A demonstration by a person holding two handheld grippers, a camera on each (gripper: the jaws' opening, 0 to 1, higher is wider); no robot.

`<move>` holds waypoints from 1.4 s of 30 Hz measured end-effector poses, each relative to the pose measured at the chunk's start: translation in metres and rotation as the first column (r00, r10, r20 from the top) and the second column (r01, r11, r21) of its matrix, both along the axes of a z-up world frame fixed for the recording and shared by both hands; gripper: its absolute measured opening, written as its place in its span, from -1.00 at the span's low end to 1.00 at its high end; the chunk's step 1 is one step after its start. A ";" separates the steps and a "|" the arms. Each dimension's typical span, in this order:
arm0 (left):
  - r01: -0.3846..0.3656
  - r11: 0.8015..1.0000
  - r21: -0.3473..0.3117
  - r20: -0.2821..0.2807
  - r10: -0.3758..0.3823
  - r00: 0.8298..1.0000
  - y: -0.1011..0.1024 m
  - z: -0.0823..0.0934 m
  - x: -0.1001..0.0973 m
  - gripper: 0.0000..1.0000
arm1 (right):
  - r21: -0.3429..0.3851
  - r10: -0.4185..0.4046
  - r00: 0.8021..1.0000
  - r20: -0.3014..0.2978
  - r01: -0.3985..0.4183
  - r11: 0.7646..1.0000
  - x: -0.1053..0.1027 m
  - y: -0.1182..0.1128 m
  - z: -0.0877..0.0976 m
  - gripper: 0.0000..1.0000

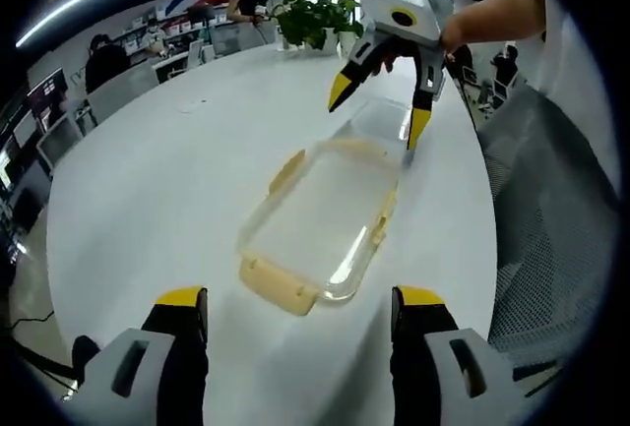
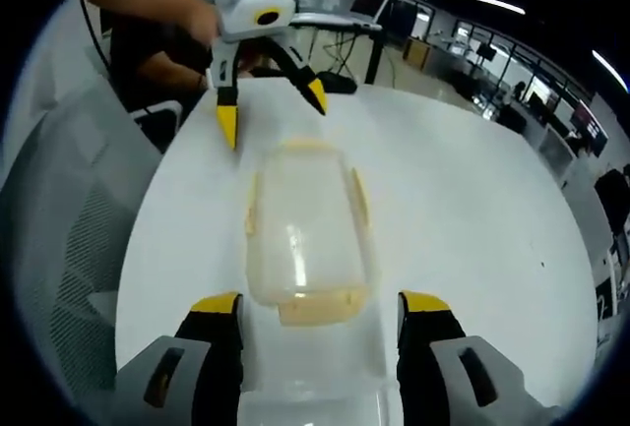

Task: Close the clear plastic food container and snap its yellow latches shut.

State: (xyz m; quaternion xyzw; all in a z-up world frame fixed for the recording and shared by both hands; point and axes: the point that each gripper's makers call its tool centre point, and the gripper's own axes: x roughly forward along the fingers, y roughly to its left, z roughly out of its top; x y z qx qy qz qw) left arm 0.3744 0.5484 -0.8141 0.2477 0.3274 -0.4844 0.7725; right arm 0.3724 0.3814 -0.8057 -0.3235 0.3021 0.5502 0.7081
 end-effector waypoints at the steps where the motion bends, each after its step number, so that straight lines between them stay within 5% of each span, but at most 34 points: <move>1: 0.010 1.000 0.006 -0.002 -0.010 1.000 0.000 -0.001 0.000 0.52 | -0.002 0.003 1.000 -0.002 -0.003 1.000 0.000 0.001 0.000 0.25; 18: 0.108 0.991 0.078 -0.003 -0.109 0.994 -0.001 0.000 0.015 0.46 | -0.096 0.067 0.997 -0.043 -0.071 0.993 -0.004 0.001 -0.014 0.21; 33: 0.234 0.956 0.175 -0.013 -0.236 0.972 -0.004 -0.004 0.020 0.13 | -0.141 0.091 0.992 -0.083 -0.103 0.985 0.000 0.000 -0.024 0.11; 42: 0.280 0.942 0.184 -0.033 -0.279 0.960 -0.011 -0.005 0.022 0.16 | -0.160 0.095 0.988 -0.119 -0.113 0.981 0.002 0.000 -0.030 0.10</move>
